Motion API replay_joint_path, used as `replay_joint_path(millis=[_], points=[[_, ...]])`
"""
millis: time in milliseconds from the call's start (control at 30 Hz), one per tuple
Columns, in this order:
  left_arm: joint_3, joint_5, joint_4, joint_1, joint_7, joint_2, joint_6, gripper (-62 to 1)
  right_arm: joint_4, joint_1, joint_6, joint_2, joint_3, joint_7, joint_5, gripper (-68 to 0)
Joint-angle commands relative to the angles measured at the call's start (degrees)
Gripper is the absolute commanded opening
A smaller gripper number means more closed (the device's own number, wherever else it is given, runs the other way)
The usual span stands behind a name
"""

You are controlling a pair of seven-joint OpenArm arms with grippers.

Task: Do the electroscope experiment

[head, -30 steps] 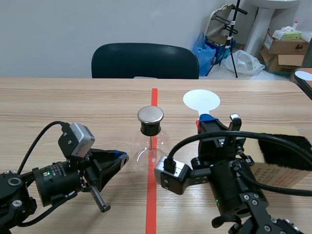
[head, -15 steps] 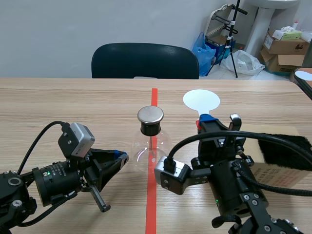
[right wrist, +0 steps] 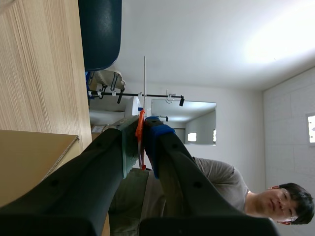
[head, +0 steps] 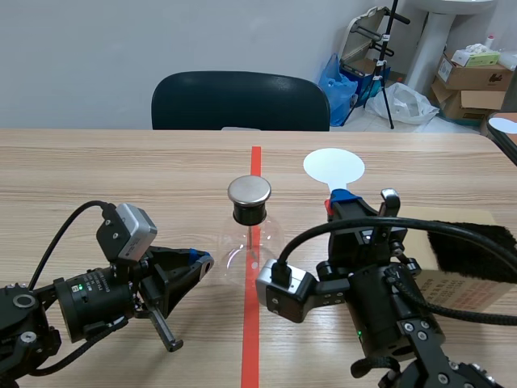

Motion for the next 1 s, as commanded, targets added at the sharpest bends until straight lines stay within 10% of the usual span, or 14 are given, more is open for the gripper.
replay_joint_path(millis=[0, 367, 967], points=[[-0.5, -0.4, 0.7, -0.3, -1.0, 0.3, -0.1, -57.8, 0.9, 0.7, -0.8, 0.6, 0.2, -0.2, -0.5, -66.7], [-0.5, -0.4, 0.7, -0.3, -1.0, 0.3, -0.1, -57.7, 0.9, 0.7, -0.8, 0.6, 0.2, 1.0, -0.5, -66.7], [-0.5, -0.4, 0.7, -0.3, -1.0, 0.3, -0.1, -57.7, 0.9, 0.7, -0.8, 0.6, 0.4, 20.9, -0.4, -66.7]])
